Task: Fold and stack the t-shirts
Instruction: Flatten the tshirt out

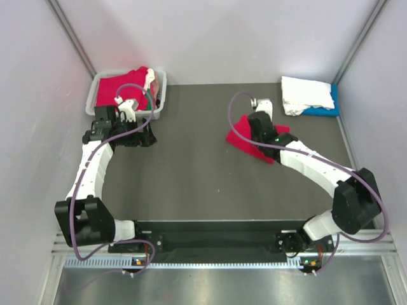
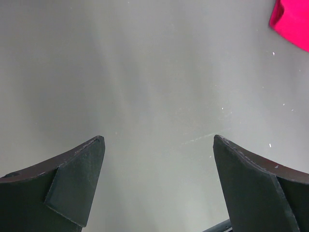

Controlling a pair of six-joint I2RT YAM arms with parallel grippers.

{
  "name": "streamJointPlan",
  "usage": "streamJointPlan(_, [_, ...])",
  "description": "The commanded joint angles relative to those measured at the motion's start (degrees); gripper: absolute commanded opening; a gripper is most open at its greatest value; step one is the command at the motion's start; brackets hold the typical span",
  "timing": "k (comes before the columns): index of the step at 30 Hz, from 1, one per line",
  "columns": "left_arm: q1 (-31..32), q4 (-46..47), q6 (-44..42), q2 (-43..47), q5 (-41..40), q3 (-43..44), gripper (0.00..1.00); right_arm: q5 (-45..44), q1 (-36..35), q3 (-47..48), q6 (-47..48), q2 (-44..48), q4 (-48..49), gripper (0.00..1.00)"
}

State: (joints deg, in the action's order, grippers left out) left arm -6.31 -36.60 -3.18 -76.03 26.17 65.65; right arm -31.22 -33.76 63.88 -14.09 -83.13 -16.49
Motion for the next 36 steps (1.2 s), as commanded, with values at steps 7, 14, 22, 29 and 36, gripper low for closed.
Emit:
streamJointPlan(7, [0.51,0.04,-0.69,-0.43,1.25,3.26,0.98,8.54,-2.97,-2.90,-7.01,-2.03,0.32,1.00])
streamJointPlan(14, [0.59,-0.31,-1.12,0.44,1.16,2.64,0.98,4.16,-3.25,3.09,-3.42,-6.85,-0.57,1.00])
streamJointPlan(22, [0.59,-1.02,-1.92,0.97,0.63,3.35,0.98,-2.35,0.10,16.36,0.11,-8.28,-2.15,0.99])
streamJointPlan(29, [0.68,-2.16,-2.27,1.58,1.34,4.05,0.98,5.20,2.03,14.44,-5.33,-15.20,-2.76,1.00])
streamJointPlan(36, [0.68,-4.01,-3.24,2.38,2.21,5.89,0.98,7.58,5.71,-0.30,-9.20,-15.92,2.34,1.00])
